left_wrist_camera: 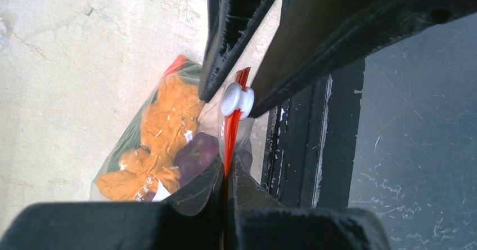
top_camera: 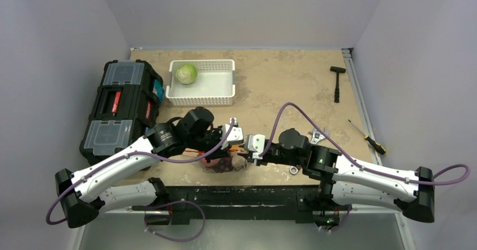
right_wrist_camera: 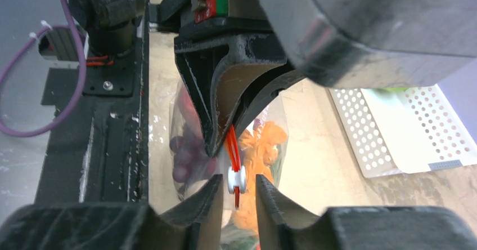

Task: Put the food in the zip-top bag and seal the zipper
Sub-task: Adjust the zipper food storage bag at the center of the board, then zip the zipper food storage bag at the center of the board.

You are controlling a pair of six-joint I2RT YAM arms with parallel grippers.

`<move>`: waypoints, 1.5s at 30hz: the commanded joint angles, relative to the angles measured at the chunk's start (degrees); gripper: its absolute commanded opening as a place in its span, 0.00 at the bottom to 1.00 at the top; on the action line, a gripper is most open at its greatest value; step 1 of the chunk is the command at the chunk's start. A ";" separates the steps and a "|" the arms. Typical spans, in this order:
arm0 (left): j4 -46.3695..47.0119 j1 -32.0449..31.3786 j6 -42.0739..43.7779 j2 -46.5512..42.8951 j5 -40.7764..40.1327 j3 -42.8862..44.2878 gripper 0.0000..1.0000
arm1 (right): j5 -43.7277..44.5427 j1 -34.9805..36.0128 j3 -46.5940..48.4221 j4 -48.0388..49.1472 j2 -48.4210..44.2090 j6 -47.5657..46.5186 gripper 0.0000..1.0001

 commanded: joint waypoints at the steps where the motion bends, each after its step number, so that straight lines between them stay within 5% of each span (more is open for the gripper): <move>1: 0.93 0.23 -0.34 -0.53 1.22 0.21 0.00 | 4.01 0.47 4.11 -3.97 -0.55 -3.48 0.30; 8: 1.39 0.31 -1.23 0.20 3.14 0.48 0.00 | 10.16 4.18 6.19 -7.58 -1.03 -8.54 0.39; 16: 1.34 0.49 -1.37 0.34 3.47 0.66 0.00 | 9.15 5.21 6.71 -6.72 0.69 -9.38 0.21; 24: 1.60 0.92 -1.47 -0.26 4.48 0.62 0.00 | 8.55 5.27 5.87 -4.79 1.09 -8.84 0.22; 32: 2.34 1.17 -0.42 -1.25 8.02 -0.13 0.00 | 7.33 5.29 3.89 -1.09 1.52 -10.02 0.00; 45: 4.19 1.46 2.91 -4.26 11.06 -3.16 0.00 | -1.22 5.16 -1.48 11.17 2.13 -11.55 0.04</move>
